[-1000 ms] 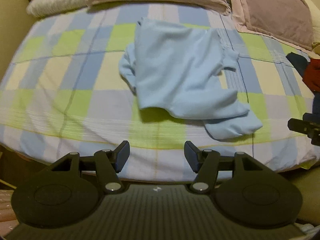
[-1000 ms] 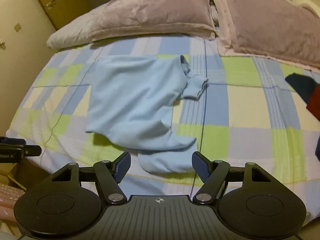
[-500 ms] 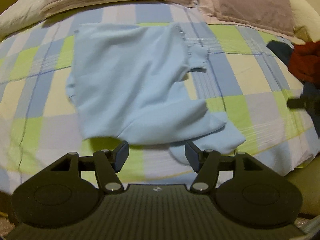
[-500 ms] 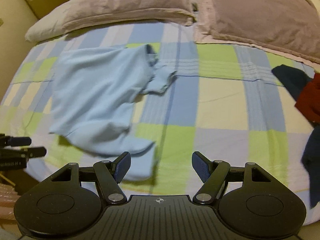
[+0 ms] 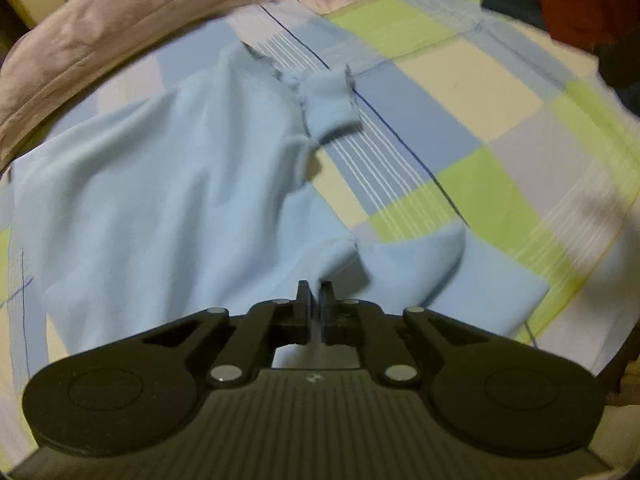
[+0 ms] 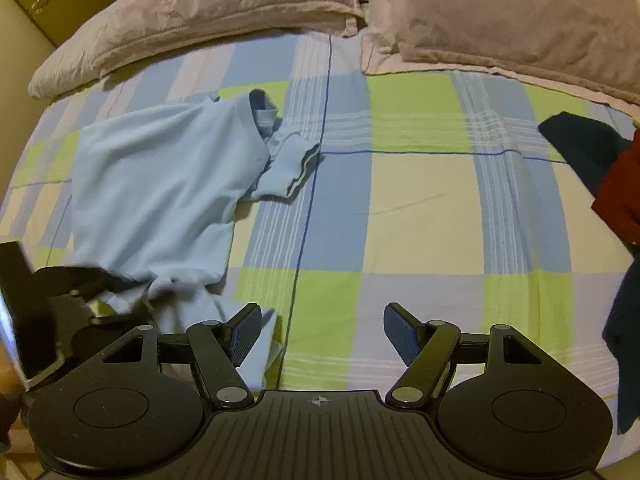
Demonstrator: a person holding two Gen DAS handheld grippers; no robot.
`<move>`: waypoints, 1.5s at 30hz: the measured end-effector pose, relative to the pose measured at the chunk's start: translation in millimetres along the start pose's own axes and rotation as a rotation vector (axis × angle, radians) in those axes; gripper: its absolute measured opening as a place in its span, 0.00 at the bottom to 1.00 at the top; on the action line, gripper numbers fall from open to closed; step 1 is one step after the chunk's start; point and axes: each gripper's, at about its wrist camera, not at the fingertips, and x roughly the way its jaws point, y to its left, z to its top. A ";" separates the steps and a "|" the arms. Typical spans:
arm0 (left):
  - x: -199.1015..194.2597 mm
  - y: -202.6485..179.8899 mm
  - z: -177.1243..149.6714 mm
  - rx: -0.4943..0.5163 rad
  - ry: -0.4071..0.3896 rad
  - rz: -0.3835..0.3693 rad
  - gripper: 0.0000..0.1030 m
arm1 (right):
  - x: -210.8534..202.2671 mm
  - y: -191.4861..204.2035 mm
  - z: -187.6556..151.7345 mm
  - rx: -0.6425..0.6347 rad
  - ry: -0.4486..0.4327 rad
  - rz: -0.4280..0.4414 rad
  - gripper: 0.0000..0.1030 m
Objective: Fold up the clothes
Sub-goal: 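Grasp the sweatshirt hem with the left gripper while the right gripper grasps it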
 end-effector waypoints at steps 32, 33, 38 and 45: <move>-29.0 203.9 -196.1 0.463 0.150 0.631 0.50 | 121.5 158.6 32.2 -0.830 -0.061 -0.062 0.70; -20.8 207.4 -200.6 0.532 0.142 0.641 0.51 | 128.0 163.4 29.2 -0.877 -0.073 -0.077 0.70; 9.2 225.1 -222.4 0.764 0.107 0.650 0.56 | 174.2 181.9 -2.5 -1.281 -0.167 -0.193 0.70; 21.9 245.7 -252.8 0.866 0.076 0.640 0.65 | 248.8 160.4 -48.8 -1.932 -0.318 -0.330 0.70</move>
